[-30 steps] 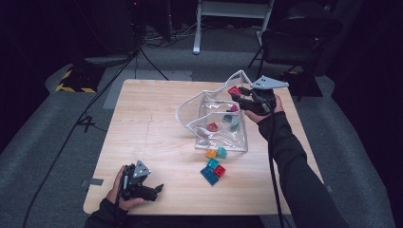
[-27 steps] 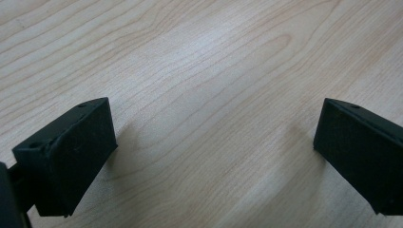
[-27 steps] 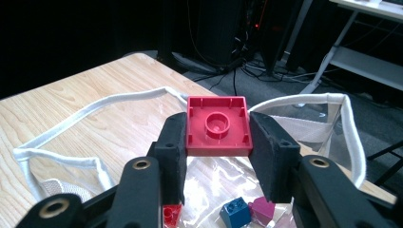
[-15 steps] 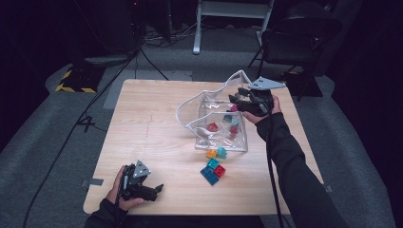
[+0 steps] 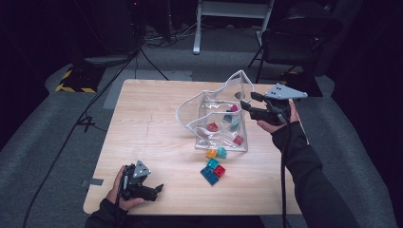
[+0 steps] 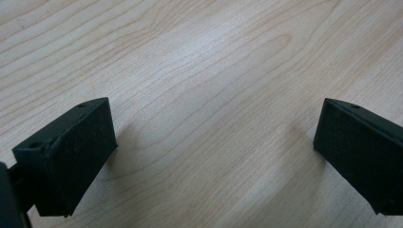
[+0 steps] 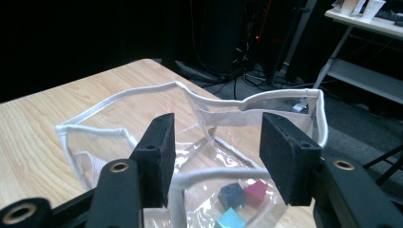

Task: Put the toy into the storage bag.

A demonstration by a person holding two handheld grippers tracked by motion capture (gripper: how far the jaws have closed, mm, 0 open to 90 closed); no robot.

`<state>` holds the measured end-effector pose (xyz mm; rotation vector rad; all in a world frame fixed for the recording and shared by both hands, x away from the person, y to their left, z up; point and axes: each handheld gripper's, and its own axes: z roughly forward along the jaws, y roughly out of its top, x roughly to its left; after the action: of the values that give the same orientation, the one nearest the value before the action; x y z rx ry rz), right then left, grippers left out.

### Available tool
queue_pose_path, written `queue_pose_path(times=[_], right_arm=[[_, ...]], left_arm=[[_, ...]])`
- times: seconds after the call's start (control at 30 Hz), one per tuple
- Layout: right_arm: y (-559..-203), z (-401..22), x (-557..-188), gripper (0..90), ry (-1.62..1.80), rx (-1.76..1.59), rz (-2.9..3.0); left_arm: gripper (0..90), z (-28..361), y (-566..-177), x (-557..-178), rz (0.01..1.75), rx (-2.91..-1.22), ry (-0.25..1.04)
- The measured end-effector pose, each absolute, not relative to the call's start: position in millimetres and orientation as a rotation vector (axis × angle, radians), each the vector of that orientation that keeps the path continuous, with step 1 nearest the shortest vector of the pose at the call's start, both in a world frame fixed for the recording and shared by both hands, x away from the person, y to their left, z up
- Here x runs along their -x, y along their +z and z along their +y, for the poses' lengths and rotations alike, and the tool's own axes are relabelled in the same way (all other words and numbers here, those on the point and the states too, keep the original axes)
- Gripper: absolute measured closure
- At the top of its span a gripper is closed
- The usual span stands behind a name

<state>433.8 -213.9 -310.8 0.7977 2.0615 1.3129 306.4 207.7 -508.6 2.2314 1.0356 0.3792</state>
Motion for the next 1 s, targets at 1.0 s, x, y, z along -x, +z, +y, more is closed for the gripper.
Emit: queue_pose_path(times=[1.0], right_arm=[[-395.9,-229.5,-346.6,46.6,1.334,-0.695,2.236]], left_arm=[[0.5,207.5,-508.7,-306.1,1.041,-2.227,0.377]])
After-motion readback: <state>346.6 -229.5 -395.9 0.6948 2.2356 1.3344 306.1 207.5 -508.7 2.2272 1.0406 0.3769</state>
